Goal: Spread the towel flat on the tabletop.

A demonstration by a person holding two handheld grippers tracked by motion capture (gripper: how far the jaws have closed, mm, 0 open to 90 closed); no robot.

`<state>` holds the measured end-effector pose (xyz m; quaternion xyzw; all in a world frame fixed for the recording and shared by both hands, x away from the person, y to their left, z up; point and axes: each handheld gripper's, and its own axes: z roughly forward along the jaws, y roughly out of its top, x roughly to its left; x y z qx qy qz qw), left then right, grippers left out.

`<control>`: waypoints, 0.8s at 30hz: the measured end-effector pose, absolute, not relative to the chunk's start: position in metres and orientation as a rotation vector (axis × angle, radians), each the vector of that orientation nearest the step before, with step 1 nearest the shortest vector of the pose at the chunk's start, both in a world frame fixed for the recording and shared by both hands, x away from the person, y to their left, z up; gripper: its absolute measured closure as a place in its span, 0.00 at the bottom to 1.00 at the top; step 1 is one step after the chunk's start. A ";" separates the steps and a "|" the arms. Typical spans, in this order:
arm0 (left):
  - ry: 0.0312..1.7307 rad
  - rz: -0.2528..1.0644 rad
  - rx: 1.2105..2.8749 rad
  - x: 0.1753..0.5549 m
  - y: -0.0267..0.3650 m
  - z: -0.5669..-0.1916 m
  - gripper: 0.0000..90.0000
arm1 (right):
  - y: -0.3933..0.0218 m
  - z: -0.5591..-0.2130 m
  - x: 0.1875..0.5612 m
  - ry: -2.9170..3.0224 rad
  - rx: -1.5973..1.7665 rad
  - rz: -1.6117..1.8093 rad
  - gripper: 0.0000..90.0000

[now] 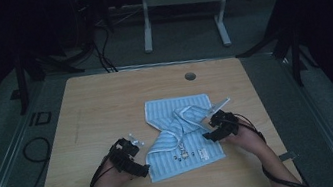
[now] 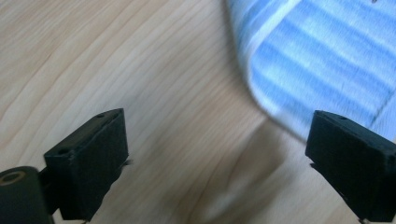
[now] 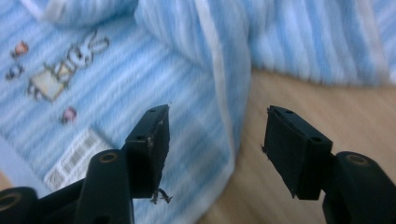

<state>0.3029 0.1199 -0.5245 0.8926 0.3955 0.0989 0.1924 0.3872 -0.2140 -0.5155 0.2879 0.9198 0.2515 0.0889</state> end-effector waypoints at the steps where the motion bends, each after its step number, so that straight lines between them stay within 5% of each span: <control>1: 1.100 0.283 2.514 0.305 0.115 -0.524 0.06 | -0.211 -0.514 0.389 2.736 0.849 0.752 0.46; 12: 0.943 0.272 2.542 0.318 0.070 -0.516 0.22 | -0.175 -0.496 0.404 2.751 0.738 0.764 0.51; 24: 0.820 0.284 2.569 0.333 0.014 -0.510 0.33 | -0.163 -0.500 0.414 2.759 0.738 0.744 0.72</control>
